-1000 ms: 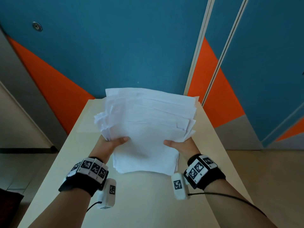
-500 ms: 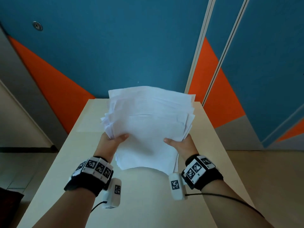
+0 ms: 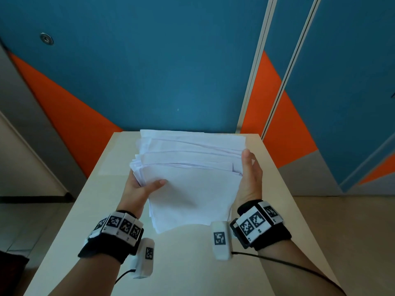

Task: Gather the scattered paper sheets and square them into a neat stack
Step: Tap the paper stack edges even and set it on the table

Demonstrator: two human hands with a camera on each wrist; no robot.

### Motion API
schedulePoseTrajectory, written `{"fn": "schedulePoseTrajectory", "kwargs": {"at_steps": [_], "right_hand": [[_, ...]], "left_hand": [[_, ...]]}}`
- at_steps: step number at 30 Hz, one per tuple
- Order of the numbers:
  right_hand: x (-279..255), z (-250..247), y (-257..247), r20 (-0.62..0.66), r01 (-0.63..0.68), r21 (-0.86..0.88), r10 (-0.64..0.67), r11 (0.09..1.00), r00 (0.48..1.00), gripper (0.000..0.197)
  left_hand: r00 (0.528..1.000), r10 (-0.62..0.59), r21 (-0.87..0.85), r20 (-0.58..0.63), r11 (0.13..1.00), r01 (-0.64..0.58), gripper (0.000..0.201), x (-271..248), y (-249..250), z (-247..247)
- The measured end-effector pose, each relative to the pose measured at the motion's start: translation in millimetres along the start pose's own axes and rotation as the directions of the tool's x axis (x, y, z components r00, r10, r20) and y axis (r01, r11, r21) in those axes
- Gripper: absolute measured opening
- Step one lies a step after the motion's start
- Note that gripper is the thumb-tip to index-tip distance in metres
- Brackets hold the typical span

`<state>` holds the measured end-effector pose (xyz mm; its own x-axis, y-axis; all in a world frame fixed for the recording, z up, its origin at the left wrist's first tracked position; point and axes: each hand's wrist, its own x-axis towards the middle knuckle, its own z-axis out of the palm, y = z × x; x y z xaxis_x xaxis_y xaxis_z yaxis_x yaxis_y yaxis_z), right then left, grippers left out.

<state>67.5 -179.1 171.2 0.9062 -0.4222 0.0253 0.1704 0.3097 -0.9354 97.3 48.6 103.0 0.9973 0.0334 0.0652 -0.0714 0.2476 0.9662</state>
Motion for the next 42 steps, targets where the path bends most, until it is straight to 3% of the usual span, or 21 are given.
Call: {"fn": "schedulePoseTrajectory", "kwargs": {"at_steps": [3,4,6,11,13,16,17,19,22,25,28,32,34,37,40,42], "right_hand": [[4.1,7.7,-1.3,-0.046,0.031,-0.003,-0.031,1.0,0.998,0.048],[5.0,8.5,-0.3,-0.058,0.034,-0.017,-0.035,0.999,0.998,0.037],[6.1,8.1,1.4,-0.067,0.048,-0.049,-0.051,0.998,0.996,0.017],[5.6,1.5,9.8,-0.03,0.081,-0.126,-0.085,0.989,0.996,0.008],[5.9,-5.1,15.9,0.033,0.064,-0.142,-0.06,0.988,0.998,0.027],[10.7,-24.6,25.1,0.206,-0.023,-0.051,0.033,0.998,0.978,0.08],[10.9,-30.9,26.3,0.263,-0.052,-0.037,0.06,0.998,0.963,0.09],[7.7,-38.9,29.7,0.324,-0.115,-0.103,0.142,0.988,0.935,0.073],[-1.5,-38.2,35.7,0.24,-0.135,-0.344,0.226,0.929,0.944,0.035],[-2.2,-30.3,35.0,0.179,-0.087,-0.341,0.155,0.936,0.972,0.024],[1.5,-19.8,26.4,0.132,-0.039,-0.348,0.09,0.937,0.987,0.014],[1.7,-23.5,31.3,0.145,-0.09,-0.359,0.151,0.929,0.978,0.039],[2.3,-26.9,33.5,0.156,-0.115,-0.334,0.175,0.936,0.972,0.043],[6.0,-29.7,34.9,0.151,-0.123,-0.337,0.183,0.933,0.971,0.036],[7.5,-28.4,34.8,0.156,-0.105,-0.343,0.167,0.934,0.974,0.038],[9.0,-27.9,36.3,0.154,-0.095,-0.353,0.158,0.931,0.975,0.04]], "left_hand": [[1.0,0.003,0.0,0.007,1.0,-0.003,0.07,0.1,-1.8,0.3],[1.0,0.002,-0.003,0.006,1.0,-0.002,0.067,0.4,-2.4,0.6],[1.0,-0.002,-0.006,0.011,1.0,0.002,0.068,0.2,-2.0,1.4],[1.0,-0.007,-0.005,0.005,1.0,0.007,0.079,-0.9,-0.4,2.6],[1.0,-0.007,-0.014,-0.004,1.0,0.007,0.073,-0.8,-1.5,3.1],[1.0,-0.019,-0.022,-0.001,1.0,0.019,0.066,-1.2,-2.7,2.3],[1.0,-0.029,-0.019,0.002,0.999,0.029,0.064,-1.4,-4.2,1.7],[0.998,-0.055,-0.023,0.012,0.998,0.055,0.056,-3.6,-7.6,0.5],[0.993,-0.115,-0.028,0.008,0.993,0.115,0.061,-8.2,-14.6,3.7],[0.995,-0.092,-0.002,-0.029,0.996,0.092,0.029,-9.0,-10.2,11.1],[0.998,-0.033,0.041,-0.061,0.999,0.035,0.028,-5.3,2.9,15.0],[0.999,0.003,0.028,-0.032,1.0,-0.002,0.062,-7.9,11.9,17.0],[0.997,0.017,0.007,-0.08,1.0,-0.017,0.07,-12.5,21.0,23.3],[0.972,0.079,0.058,-0.223,0.996,-0.068,0.059,-9.9,35.2,35.1],[0.93,0.212,0.078,-0.302,0.977,-0.198,0.062,-1.5,56.4,45.6],[0.904,0.264,0.077,-0.336,0.964,-0.253,0.041,6.1,70.2,49.9]]}}
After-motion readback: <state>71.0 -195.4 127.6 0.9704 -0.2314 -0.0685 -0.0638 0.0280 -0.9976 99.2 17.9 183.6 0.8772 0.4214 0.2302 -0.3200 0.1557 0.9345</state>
